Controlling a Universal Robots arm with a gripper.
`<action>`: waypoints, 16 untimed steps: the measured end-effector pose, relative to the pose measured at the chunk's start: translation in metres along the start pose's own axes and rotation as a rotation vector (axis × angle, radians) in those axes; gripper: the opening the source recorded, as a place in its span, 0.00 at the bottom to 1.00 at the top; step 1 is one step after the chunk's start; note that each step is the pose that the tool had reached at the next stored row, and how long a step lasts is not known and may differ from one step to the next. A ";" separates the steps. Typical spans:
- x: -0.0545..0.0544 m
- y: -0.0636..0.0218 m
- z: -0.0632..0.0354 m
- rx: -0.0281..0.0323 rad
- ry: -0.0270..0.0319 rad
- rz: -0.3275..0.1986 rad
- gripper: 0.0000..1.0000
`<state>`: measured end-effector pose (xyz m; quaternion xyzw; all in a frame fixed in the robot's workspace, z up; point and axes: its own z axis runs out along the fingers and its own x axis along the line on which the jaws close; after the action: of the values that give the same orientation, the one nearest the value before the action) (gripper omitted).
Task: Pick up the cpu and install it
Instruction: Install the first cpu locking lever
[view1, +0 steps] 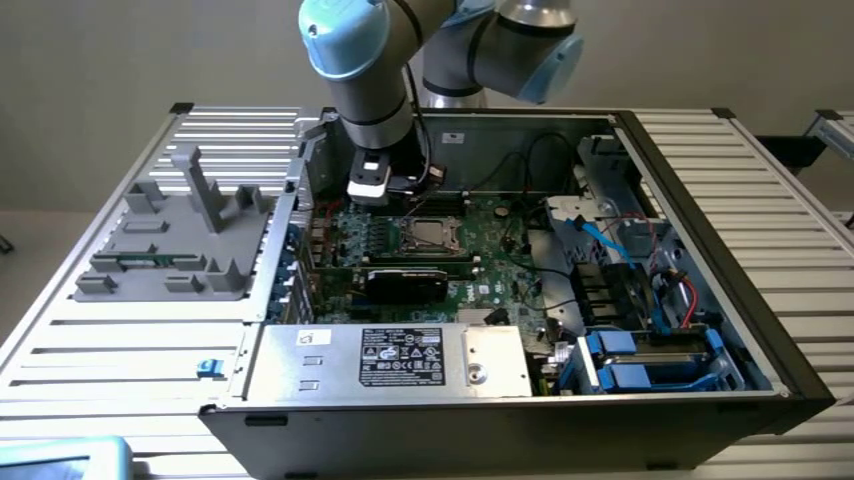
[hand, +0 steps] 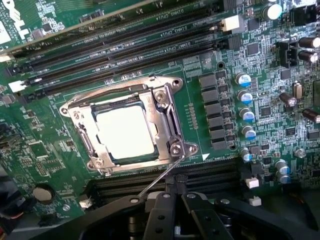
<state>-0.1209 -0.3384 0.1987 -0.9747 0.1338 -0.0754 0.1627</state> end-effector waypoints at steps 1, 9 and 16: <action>0.000 -0.0001 -0.0002 0.0000 0.0002 0.000 0.11; -0.007 -0.0029 -0.0160 0.0002 0.0020 0.001 0.11; -0.009 0.0001 -0.0120 0.0031 0.0182 0.001 0.11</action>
<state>-0.1319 -0.3395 0.2090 -0.9736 0.1358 -0.0843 0.1630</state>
